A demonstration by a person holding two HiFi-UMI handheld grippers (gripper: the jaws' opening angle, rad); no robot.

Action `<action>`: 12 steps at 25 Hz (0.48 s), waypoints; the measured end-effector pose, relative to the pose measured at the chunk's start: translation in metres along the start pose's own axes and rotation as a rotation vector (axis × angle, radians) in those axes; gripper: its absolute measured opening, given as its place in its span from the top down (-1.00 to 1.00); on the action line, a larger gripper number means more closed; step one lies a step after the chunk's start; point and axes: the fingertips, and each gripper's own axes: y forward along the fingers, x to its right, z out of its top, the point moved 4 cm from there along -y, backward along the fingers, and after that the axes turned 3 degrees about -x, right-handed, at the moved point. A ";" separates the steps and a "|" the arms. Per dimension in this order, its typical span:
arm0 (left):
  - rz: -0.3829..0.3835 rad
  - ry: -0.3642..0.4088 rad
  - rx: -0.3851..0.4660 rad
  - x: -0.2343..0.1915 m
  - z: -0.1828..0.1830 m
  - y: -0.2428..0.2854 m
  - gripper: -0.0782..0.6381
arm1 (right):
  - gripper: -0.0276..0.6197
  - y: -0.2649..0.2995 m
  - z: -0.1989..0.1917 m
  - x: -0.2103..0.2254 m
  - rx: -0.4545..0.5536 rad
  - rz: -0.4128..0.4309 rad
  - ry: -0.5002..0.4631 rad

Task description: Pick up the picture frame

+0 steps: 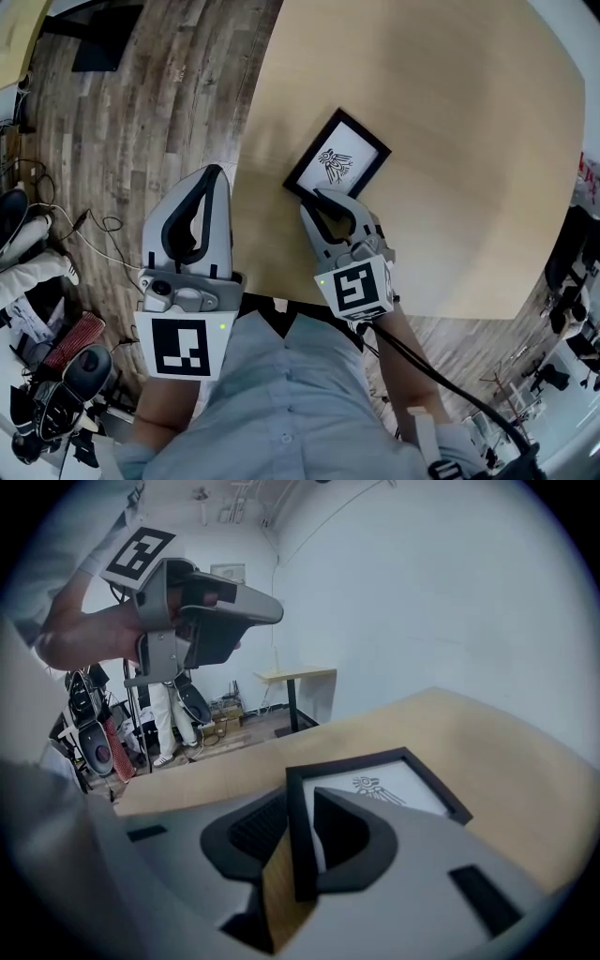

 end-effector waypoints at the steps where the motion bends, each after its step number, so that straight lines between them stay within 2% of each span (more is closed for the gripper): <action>1: 0.002 0.000 0.000 0.000 0.000 -0.001 0.78 | 0.65 0.001 -0.002 0.000 -0.024 0.005 -0.010; 4: 0.006 -0.003 -0.001 0.000 -0.001 -0.001 0.78 | 0.67 0.006 -0.008 -0.002 -0.085 0.005 -0.047; 12: 0.012 -0.002 0.012 0.001 0.001 -0.006 0.78 | 0.68 0.010 -0.010 -0.002 -0.106 -0.015 -0.075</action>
